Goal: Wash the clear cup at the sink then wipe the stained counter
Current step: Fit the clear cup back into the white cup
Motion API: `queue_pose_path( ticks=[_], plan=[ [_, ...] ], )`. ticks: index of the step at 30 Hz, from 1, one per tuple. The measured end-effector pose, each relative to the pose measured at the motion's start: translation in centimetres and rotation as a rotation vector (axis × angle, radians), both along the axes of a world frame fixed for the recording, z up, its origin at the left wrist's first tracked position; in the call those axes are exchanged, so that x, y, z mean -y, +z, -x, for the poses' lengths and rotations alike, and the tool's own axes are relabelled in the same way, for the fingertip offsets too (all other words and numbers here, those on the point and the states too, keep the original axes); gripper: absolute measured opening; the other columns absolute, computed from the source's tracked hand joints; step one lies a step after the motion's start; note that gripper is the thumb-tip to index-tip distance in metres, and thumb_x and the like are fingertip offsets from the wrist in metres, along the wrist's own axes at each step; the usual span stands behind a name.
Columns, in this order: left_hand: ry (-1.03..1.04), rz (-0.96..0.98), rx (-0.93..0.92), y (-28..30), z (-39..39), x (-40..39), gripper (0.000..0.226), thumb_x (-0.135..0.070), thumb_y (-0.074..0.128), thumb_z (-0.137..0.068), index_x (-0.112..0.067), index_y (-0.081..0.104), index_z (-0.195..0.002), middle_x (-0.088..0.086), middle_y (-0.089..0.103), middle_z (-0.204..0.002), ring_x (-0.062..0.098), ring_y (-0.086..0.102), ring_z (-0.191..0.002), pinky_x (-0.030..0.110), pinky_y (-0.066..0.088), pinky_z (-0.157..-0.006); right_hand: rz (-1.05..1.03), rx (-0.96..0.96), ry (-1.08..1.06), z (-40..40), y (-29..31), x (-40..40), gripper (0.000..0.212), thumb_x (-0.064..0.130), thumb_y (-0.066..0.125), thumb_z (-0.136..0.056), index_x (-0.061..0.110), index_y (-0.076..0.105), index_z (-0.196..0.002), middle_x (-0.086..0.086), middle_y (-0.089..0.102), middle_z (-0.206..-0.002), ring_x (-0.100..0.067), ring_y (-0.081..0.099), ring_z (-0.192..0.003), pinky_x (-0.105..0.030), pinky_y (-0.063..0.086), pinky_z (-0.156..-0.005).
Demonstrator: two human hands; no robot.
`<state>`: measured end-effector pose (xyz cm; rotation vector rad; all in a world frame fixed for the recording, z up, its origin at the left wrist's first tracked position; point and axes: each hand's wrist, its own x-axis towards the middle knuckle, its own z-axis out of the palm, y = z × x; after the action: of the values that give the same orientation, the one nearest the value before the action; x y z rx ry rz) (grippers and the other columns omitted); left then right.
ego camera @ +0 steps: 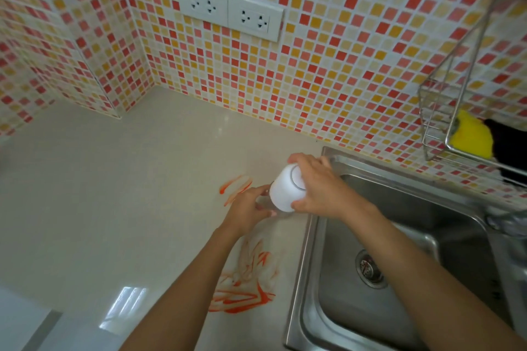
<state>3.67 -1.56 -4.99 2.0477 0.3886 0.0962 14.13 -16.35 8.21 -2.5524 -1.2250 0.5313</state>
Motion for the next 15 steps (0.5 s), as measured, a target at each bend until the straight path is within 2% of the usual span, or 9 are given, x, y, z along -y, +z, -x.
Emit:
queue_pose_path(
  ticks=[4,9,13,15],
  plan=[
    [0.015,0.019,-0.036,0.0,0.1,-0.2,0.058,-0.021,0.082,-0.072,-0.019,0.061,-0.127,-0.003,0.067,-0.113,0.014,0.064,-0.077,0.028,0.053,-0.079,0.034,0.045,0.025,0.0,-1.5,-1.1,0.083,0.028,0.079,-0.069,0.029,0.031,-0.137,0.001,0.037,-0.139,-0.022,0.029,-0.124,-0.039,0.042,-0.098],
    [0.007,0.042,-0.025,-0.1,0.3,-0.5,0.069,-0.026,0.083,-0.070,-0.021,0.056,-0.133,-0.006,0.064,-0.120,0.009,0.066,-0.079,0.032,0.056,-0.080,0.036,0.023,0.015,0.2,-4.3,-1.4,0.082,0.023,0.077,-0.070,0.030,0.033,-0.139,-0.001,0.036,-0.138,-0.022,0.029,-0.125,-0.036,0.041,-0.097],
    [-0.009,0.005,0.003,0.0,0.0,-0.4,0.069,-0.028,0.085,-0.069,-0.023,0.056,-0.132,-0.013,0.063,-0.115,0.003,0.060,-0.081,0.013,0.047,-0.074,-0.042,-0.027,-0.016,0.5,-6.3,-0.9,0.087,0.024,0.080,-0.071,0.029,0.032,-0.143,-0.001,0.033,-0.142,-0.023,0.031,-0.129,-0.038,0.040,-0.104],
    [-0.015,-0.009,0.016,0.1,-0.2,-0.3,0.070,-0.024,0.085,-0.069,-0.020,0.055,-0.133,-0.013,0.060,-0.111,0.006,0.057,-0.088,0.011,0.041,-0.076,-0.139,-0.137,-0.084,0.5,-7.5,-0.1,0.098,0.021,0.081,-0.071,0.029,0.022,-0.149,0.001,0.028,-0.149,-0.019,0.030,-0.135,-0.036,0.034,-0.111]
  ],
)
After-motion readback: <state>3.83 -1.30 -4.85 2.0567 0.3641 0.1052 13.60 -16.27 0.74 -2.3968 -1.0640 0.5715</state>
